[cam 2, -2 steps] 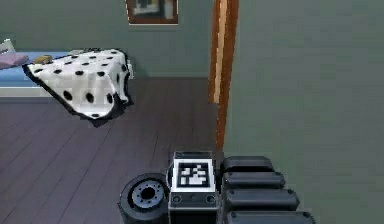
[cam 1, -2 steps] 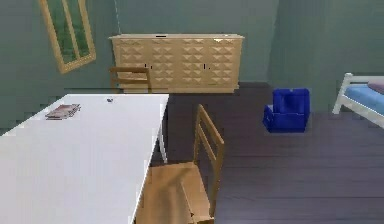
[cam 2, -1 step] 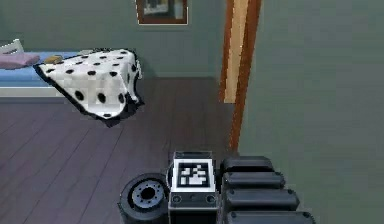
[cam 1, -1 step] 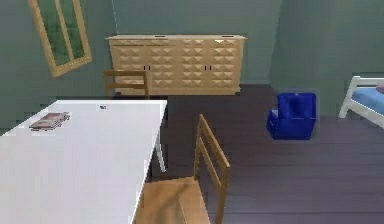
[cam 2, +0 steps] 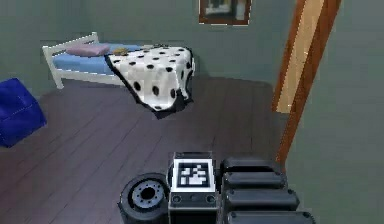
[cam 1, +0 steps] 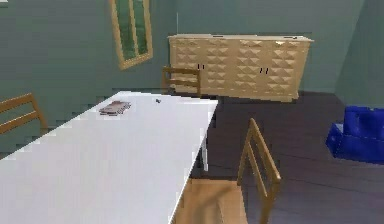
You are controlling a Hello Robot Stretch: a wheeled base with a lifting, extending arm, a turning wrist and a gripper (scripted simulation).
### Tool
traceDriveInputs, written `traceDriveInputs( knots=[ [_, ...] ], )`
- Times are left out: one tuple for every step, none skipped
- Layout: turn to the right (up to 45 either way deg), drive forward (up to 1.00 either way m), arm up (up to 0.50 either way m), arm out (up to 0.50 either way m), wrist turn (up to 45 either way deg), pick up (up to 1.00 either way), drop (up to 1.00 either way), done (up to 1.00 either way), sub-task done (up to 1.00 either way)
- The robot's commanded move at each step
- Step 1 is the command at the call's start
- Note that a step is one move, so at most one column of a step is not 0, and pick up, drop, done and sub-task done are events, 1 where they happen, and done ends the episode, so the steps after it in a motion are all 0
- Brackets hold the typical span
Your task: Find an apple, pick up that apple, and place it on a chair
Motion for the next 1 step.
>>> traceDriveInputs(
  knots=[
    [15.0, 0.00, 0.00, 0.00, 0.0, 0.00, 0.00, 0.00, 0.00]
  ],
)
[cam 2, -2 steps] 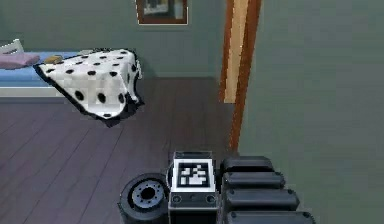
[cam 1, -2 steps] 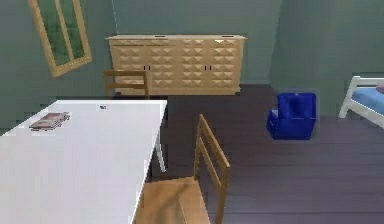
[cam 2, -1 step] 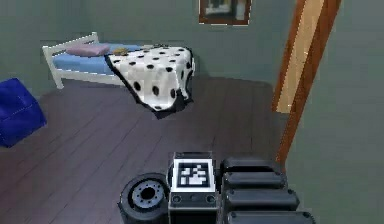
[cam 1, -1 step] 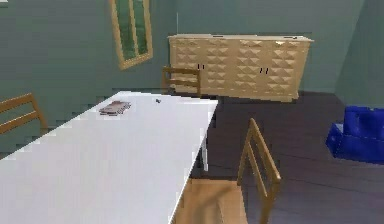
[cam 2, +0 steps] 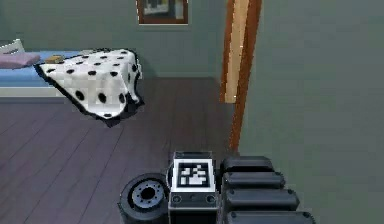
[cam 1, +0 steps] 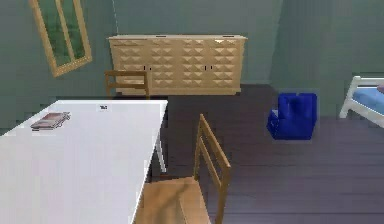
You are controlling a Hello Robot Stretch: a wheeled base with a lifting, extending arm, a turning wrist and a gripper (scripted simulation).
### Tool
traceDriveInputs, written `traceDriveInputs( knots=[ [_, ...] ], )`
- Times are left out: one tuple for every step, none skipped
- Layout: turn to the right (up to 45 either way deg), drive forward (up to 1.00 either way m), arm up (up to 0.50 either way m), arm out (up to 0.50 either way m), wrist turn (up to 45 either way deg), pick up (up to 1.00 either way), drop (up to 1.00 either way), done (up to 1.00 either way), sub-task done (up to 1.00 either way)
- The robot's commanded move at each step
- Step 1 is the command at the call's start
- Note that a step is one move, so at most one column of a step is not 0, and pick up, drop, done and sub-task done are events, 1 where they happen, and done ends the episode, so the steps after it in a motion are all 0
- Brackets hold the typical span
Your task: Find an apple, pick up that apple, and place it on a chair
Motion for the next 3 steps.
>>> traceDriveInputs(
  knots=[
    [-18.0, 0.00, 0.00, 0.00, 0.0, 0.00, 0.00, 0.00, 0.00],
    [21.0, 0.00, 0.00, 0.00, 0.0, 0.00, 0.00, 0.00, 0.00],
    [-18.0, 0.00, 0.00, 0.00, 0.0, 0.00, 0.00, 0.00, 0.00]
  ],
)
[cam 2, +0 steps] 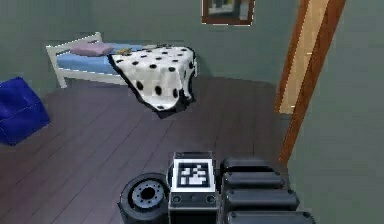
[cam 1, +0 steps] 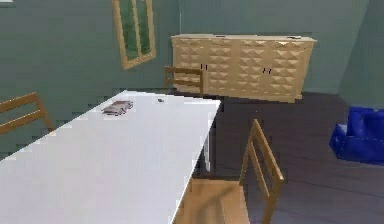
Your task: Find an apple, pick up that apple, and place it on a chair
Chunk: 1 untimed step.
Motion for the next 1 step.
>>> traceDriveInputs(
  knots=[
    [-45.0, 0.00, 0.00, 0.00, 0.0, 0.00, 0.00, 0.00, 0.00]
  ],
)
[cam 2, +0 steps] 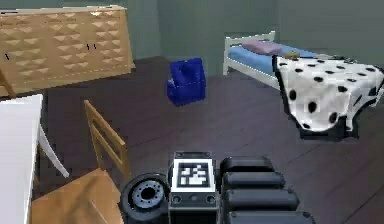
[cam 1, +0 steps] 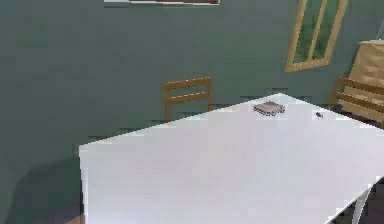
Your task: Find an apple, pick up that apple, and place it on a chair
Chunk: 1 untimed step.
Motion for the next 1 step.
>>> traceDriveInputs(
  knots=[
    [-45.0, 0.00, 0.00, 0.00, 0.0, 0.00, 0.00, 0.00, 0.00]
  ],
)
